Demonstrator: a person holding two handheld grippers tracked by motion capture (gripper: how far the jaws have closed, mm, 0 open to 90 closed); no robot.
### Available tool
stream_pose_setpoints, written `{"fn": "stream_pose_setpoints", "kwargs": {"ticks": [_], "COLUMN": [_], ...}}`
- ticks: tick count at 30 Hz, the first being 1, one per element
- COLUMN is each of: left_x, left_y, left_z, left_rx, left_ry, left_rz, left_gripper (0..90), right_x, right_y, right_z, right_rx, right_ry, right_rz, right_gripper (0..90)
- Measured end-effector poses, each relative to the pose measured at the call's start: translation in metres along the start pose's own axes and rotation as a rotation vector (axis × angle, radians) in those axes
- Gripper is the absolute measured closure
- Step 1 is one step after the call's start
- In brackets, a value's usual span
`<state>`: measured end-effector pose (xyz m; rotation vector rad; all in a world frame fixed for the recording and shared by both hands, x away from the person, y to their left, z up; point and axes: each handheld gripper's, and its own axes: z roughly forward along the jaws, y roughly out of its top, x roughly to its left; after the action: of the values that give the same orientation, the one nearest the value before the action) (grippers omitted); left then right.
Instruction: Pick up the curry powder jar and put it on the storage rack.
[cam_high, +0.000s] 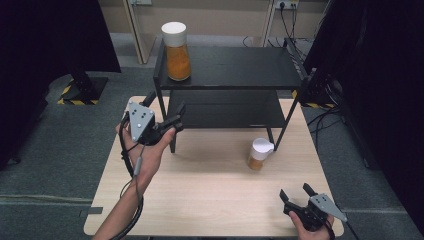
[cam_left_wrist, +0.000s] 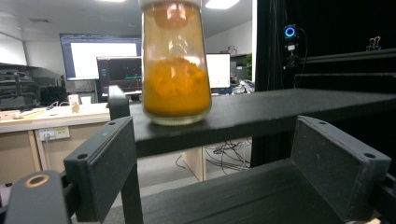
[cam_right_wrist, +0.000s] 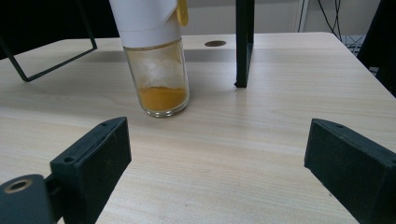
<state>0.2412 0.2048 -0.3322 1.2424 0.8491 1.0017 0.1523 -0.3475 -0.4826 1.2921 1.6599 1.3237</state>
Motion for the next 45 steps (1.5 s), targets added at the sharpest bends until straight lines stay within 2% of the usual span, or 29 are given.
{"fn": "stream_pose_setpoints", "kwargs": {"ticks": [14, 21, 24, 34, 45], "left_x": [-0.003, -0.005, -0.006, -0.007, -0.008], "left_y": [-0.031, -0.045, -0.051, -0.080, -0.107], "left_z": [-0.018, -0.027, -0.031, -0.045, -0.056], "left_rx": [0.025, 0.033, 0.043, 0.061, 0.130], "left_ry": [0.000, 0.014, 0.015, 0.019, 0.036], "left_rz": [-0.002, -0.027, -0.026, -0.042, -0.066], "left_gripper": [13.5, 13.5, 13.5, 13.5, 13.5], "right_x": [0.000, 0.000, 0.000, 0.000, 0.000], "right_y": [0.000, 0.000, 0.000, 0.000, 0.000], "right_z": [0.000, 0.000, 0.000, 0.000, 0.000], "right_rx": [0.002, 0.002, 0.001, 0.001, 0.001], "right_ry": [0.000, 0.000, 0.000, 0.000, -0.001], "right_rz": [-0.002, -0.001, -0.003, -0.002, -0.004], "right_gripper": [7.3, 7.3, 7.3, 7.3, 7.3]}}
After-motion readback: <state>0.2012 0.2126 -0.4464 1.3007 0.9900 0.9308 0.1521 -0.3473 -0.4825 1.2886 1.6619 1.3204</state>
